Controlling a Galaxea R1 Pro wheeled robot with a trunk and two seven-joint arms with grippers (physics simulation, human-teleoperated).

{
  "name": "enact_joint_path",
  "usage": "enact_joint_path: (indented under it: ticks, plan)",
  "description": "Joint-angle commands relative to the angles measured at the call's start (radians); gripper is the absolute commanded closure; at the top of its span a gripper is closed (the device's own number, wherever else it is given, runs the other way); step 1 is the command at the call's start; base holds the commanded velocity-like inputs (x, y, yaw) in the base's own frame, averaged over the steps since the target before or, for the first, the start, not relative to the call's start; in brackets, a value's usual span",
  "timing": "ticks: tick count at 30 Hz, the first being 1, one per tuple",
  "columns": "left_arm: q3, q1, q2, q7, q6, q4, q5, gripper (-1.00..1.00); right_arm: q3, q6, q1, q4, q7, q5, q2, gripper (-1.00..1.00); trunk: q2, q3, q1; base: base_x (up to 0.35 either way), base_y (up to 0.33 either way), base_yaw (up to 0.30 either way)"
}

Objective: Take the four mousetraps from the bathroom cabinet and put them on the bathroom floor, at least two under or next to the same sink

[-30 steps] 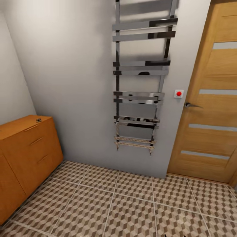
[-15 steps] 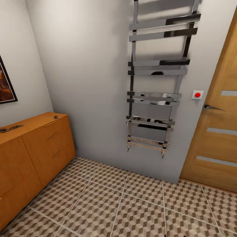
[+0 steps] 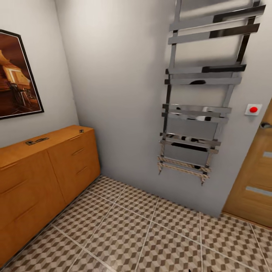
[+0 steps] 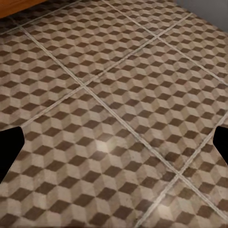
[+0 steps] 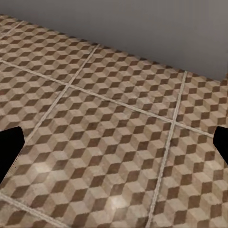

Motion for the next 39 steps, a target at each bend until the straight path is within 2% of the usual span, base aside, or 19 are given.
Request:
enact_joint_path:
  ticks: [1,27,39]
  plan:
    - [-0.006,-0.002,0.0,0.001,-0.005,0.004,0.008,-1.0,-0.008,-0.005,-0.001,0.004,-0.002,0.01,-0.001,-1.0,-0.001,-0.002,0.0,0.0,0.0,0.256]
    - [-0.006,-0.002,0.001,0.001,-0.005,0.004,0.008,-1.0,-0.008,-0.006,-0.001,0.004,-0.004,0.01,-0.001,-1.0,-0.001,0.006,0.0,0.0,0.0,0.272]
    - [-0.006,-0.002,0.002,0.0,-0.005,0.003,0.008,-1.0,-0.008,-0.007,-0.001,0.004,-0.002,0.01,-0.001,-1.0,-0.001,0.008,0.0,0.0,0.0,0.069]
